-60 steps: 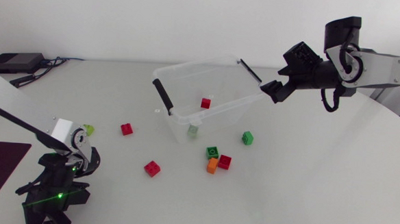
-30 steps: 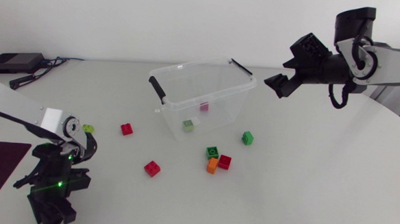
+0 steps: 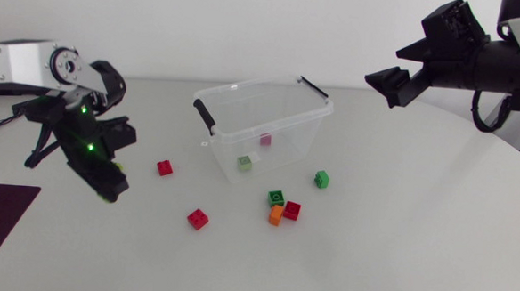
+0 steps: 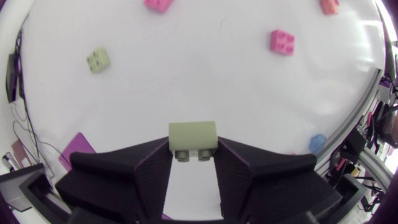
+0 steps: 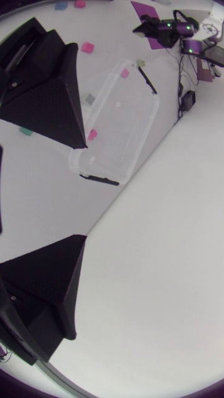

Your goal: Pick up the duplo bricks and place them in the container

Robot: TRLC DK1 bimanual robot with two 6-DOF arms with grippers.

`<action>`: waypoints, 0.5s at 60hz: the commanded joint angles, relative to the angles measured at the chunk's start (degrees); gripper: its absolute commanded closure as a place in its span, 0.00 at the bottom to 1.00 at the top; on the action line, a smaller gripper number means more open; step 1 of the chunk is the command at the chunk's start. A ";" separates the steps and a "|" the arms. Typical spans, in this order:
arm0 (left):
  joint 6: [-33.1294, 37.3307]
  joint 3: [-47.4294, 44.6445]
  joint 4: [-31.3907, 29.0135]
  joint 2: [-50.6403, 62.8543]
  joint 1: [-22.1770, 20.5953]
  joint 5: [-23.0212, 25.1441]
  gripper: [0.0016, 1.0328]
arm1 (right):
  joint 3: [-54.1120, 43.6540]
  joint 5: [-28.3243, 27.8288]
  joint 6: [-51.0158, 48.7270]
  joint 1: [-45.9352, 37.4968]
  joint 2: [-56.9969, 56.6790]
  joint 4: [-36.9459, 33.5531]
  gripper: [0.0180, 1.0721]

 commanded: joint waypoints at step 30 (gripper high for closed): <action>-7.45 24.16 23.85 1.50 -13.45 13.56 0.74 | -17.44 1.23 0.03 4.58 -9.45 -5.81 0.05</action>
